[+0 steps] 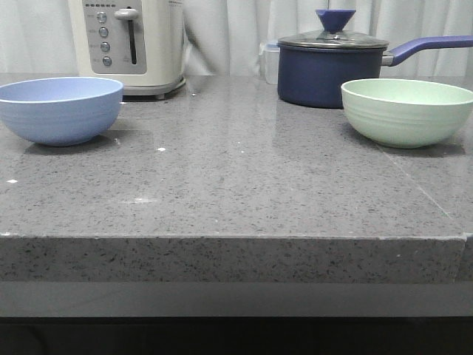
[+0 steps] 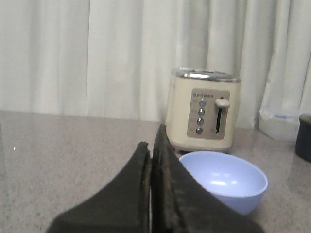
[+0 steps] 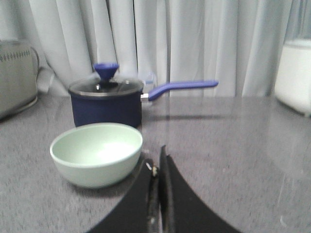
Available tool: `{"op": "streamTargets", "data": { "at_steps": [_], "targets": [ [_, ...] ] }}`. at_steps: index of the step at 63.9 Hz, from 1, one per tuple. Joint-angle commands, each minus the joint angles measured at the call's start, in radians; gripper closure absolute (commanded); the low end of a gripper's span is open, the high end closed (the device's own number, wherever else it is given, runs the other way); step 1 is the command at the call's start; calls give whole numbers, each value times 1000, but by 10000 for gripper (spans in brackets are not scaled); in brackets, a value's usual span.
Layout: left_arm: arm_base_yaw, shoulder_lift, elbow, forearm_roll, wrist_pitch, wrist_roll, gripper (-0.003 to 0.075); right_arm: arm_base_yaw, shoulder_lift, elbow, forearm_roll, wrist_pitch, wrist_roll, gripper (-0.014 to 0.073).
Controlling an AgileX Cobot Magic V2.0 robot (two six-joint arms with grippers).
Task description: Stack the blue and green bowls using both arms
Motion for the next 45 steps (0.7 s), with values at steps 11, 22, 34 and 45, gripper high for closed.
{"op": "streamTargets", "data": {
  "at_steps": [11,22,34,45],
  "targets": [
    [0,4,-227,-8,83,0,740,-5,68,-241,-51,55,-6,659],
    [0,121,-401,-8,200,0,740,-5,209,-400,-68,164,-6,659],
    [0,311,-552,-8,388,7,740,-5,363,-516,-68,288,-6,659],
    [0,453,-576,-8,428,7,740,-5,493,-529,-68,383,-6,659]
  ]
}}
